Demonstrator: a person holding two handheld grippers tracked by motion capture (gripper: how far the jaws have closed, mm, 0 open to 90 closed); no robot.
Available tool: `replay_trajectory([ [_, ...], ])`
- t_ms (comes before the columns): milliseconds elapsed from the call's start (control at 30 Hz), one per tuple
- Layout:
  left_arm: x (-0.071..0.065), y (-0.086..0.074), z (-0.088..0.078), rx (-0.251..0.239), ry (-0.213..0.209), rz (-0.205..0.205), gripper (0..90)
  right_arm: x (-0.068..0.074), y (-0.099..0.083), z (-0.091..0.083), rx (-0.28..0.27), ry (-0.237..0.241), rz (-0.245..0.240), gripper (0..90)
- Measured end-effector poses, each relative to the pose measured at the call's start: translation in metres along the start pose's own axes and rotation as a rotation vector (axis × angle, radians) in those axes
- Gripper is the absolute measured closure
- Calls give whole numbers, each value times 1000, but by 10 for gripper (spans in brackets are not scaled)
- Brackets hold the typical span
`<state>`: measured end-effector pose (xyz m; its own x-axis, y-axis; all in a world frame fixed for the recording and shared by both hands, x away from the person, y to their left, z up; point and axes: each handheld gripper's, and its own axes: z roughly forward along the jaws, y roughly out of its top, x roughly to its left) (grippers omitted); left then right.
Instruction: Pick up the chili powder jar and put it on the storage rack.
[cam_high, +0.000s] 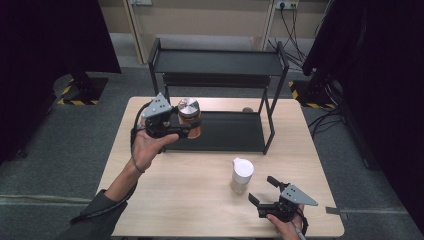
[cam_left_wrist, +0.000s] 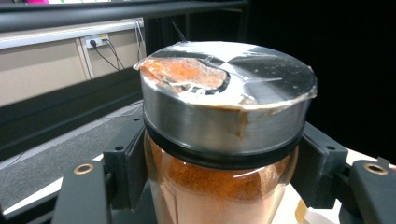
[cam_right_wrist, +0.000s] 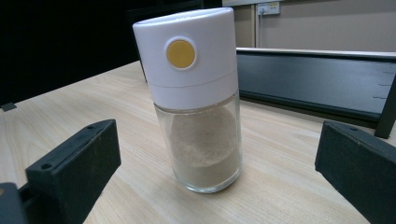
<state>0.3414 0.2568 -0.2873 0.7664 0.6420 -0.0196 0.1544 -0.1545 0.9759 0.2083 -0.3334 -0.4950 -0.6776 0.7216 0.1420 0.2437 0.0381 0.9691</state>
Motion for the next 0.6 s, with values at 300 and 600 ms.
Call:
replay_trajectory([
  [300,8,32,4,12,21,-3,306,0,0,0,0,0,2,4],
  [600,11,60,6,19,50,-8,306,0,0,0,1,1,2,4],
])
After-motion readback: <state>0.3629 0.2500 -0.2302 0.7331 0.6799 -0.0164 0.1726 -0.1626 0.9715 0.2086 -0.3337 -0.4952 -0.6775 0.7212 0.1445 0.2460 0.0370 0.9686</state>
